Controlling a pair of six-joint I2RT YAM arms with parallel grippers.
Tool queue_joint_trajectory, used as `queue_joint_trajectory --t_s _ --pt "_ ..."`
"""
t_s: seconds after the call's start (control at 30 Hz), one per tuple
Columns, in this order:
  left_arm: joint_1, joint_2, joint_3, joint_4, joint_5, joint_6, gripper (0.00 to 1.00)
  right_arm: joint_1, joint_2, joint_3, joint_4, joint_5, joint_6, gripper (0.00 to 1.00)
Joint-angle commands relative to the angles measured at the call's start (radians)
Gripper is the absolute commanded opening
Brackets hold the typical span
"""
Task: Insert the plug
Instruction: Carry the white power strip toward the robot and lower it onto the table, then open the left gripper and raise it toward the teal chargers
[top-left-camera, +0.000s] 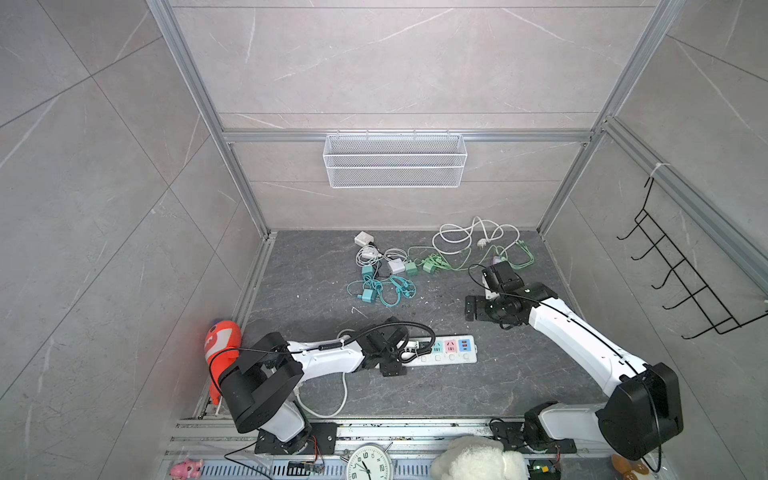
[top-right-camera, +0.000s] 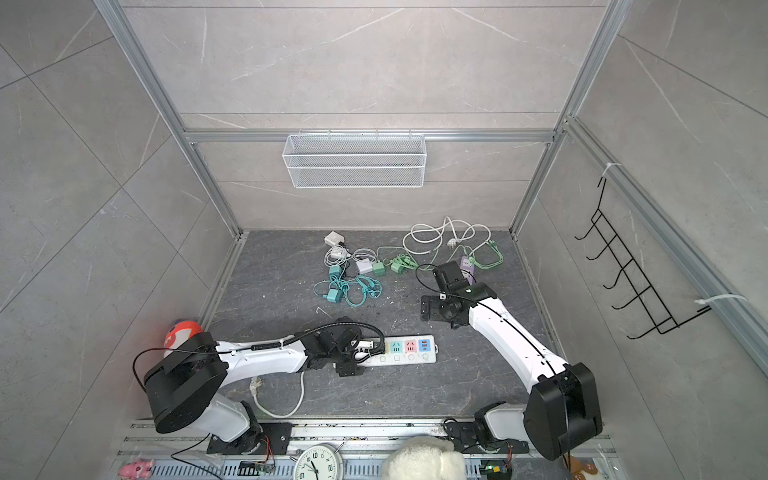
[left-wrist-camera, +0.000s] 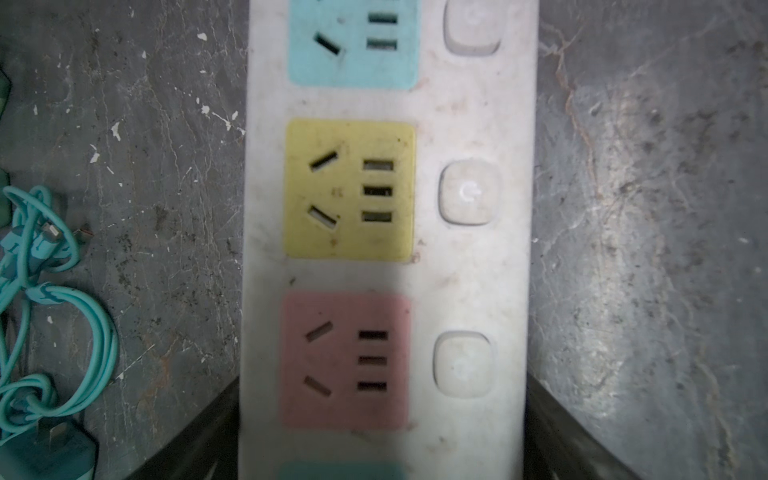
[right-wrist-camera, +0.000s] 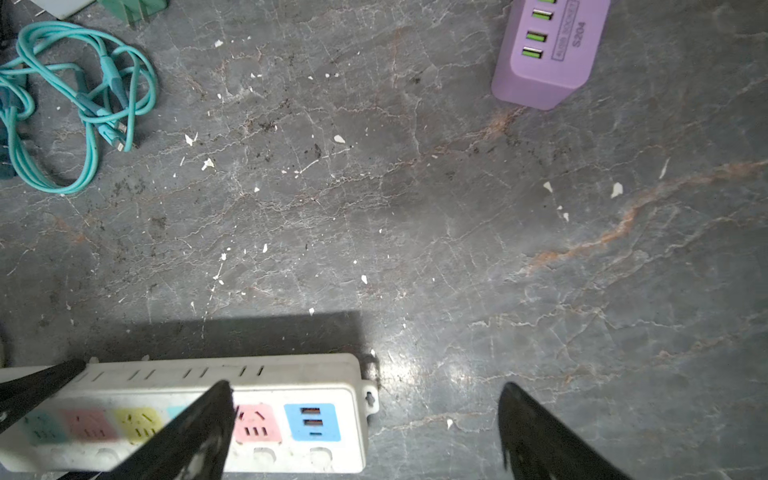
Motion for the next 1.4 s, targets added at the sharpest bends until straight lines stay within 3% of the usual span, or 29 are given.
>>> queue_joint_trajectory --t_s 0.0,0.27,0.33,0.6,0.9,0.97,1.07,1.2,1.37 --pt "0.01 0.03 0.022 -0.036 0.031 0.03 0.8 -0.003 0.02 -0.006 0.023 -0.014 -0.023 0.99" --pt "0.018 0.023 0.043 -0.065 0.07 0.009 0.87 -0.006 0.039 0.0 0.032 -0.007 -0.055 0.99" --pt "0.018 0.014 0.043 -0.076 0.098 0.008 1.0 -0.011 0.034 0.003 0.028 -0.001 -0.068 0.99" --pt "0.02 -0.017 0.055 -0.091 0.083 -0.006 1.0 -0.024 0.029 0.005 0.032 -0.017 -0.078 0.99" --pt "0.032 -0.224 0.076 -0.169 0.084 -0.125 1.0 -0.025 0.003 0.033 0.039 -0.067 -0.096 0.99" --pt "0.034 -0.265 0.079 -0.171 0.024 -0.173 1.0 -0.025 -0.004 0.045 0.039 -0.077 -0.097 0.99" --pt "0.05 -0.283 0.134 -0.21 -0.141 -0.359 1.0 -0.024 -0.006 0.066 0.045 -0.115 -0.089 0.99" --pt "0.122 -0.217 0.28 -0.398 -0.212 -0.589 1.0 -0.015 0.006 0.09 0.064 -0.179 -0.068 0.99" --pt "0.251 -0.166 0.317 -0.403 -0.273 -0.868 1.0 0.057 0.025 0.113 0.072 -0.15 -0.05 0.99"
